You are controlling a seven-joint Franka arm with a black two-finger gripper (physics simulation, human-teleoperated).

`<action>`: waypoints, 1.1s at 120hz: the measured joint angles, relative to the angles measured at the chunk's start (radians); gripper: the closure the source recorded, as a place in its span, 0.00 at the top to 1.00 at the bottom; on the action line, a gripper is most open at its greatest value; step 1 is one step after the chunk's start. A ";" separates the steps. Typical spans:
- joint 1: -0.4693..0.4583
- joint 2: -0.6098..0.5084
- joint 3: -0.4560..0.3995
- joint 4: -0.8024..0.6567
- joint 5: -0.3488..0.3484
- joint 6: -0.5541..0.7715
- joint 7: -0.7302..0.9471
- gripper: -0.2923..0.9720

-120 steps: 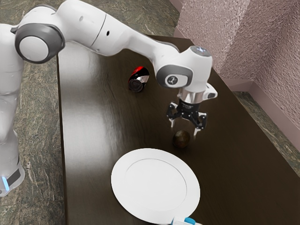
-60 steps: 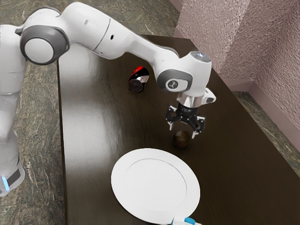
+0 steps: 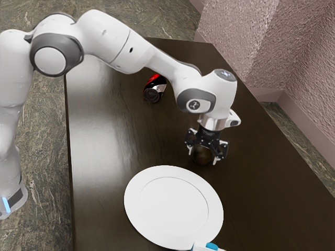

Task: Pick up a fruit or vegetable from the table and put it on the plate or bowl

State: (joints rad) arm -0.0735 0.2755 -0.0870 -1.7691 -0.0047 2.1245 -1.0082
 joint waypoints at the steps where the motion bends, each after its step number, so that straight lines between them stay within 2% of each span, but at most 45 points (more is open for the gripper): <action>1: 0.000 0.000 0.000 0.000 0.000 0.000 0.000 0.77; 38: 0.000 0.001 0.000 0.002 -0.007 0.008 0.002 0.72; 78: -0.002 0.018 0.000 0.004 -0.003 0.015 0.004 0.46; 106: -0.001 -0.041 -0.021 0.012 0.004 -0.012 0.013 0.47; 132: -0.011 -0.191 -0.162 -0.037 0.004 -0.053 0.019 0.47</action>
State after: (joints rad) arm -0.0842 0.0847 -0.2487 -1.8065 -0.0004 2.0714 -0.9887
